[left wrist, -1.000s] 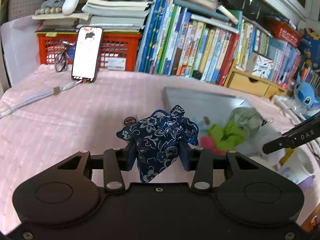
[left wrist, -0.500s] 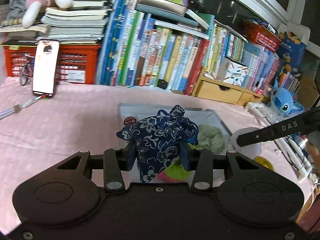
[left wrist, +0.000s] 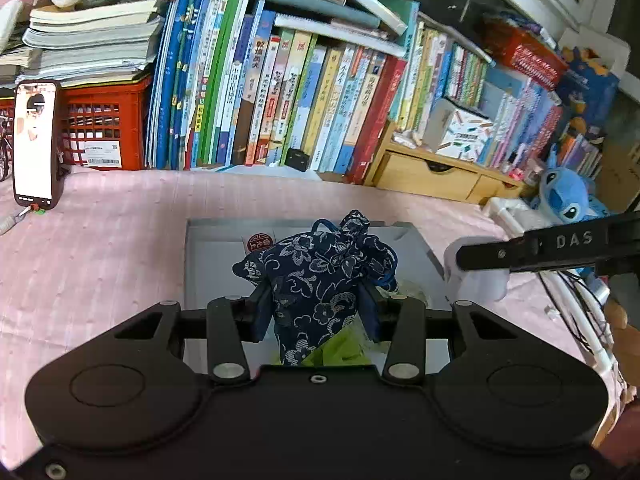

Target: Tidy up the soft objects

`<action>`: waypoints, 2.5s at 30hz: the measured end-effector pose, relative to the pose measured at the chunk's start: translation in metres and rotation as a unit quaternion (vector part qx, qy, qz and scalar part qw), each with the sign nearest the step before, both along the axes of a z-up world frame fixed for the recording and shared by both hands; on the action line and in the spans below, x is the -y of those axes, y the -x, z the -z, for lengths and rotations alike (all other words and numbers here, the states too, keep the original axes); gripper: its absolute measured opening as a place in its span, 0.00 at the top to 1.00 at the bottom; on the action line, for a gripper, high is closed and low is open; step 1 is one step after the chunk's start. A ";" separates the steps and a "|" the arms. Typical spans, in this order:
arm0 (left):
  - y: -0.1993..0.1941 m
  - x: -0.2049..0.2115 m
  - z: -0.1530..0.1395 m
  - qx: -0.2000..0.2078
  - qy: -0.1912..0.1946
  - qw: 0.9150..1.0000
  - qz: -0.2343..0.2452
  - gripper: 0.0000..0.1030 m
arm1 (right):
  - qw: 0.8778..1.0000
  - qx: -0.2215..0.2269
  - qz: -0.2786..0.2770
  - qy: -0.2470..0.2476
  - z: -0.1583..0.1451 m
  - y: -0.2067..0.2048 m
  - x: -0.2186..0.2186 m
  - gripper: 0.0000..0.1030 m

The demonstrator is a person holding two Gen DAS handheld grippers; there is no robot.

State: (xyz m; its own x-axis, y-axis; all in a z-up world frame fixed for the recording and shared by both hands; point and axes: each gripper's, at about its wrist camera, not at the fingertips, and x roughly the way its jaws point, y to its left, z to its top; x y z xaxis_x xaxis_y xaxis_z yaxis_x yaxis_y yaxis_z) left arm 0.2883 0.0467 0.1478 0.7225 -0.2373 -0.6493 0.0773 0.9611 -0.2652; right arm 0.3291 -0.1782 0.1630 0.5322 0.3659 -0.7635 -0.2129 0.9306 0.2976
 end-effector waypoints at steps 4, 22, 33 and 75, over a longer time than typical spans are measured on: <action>-0.020 0.006 0.010 -0.017 -0.008 1.000 -0.002 0.60 | 0.999 0.022 0.029 -0.006 0.005 -0.013 0.007 0.58; -0.062 0.008 0.057 -0.085 -0.020 0.996 -0.011 0.59 | 0.998 -0.004 0.054 0.023 0.057 -0.052 0.018 0.58; -0.066 0.006 0.067 -0.100 -0.019 0.995 -0.013 0.58 | 0.999 -0.007 0.035 0.041 0.059 -0.053 0.012 0.57; 0.021 0.026 -0.011 0.023 -0.025 0.999 0.021 0.17 | 0.991 0.122 -0.049 0.035 -0.007 0.030 0.006 0.20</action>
State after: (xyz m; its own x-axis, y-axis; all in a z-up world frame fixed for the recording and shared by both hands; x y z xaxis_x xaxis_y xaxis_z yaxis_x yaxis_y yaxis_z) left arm 0.2675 0.0208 0.1589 0.7417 -0.2364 -0.6277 0.1293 0.9687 -0.2121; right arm 0.2992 -0.1845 0.1704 0.6681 0.3762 -0.6420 -0.3608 0.9183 0.1627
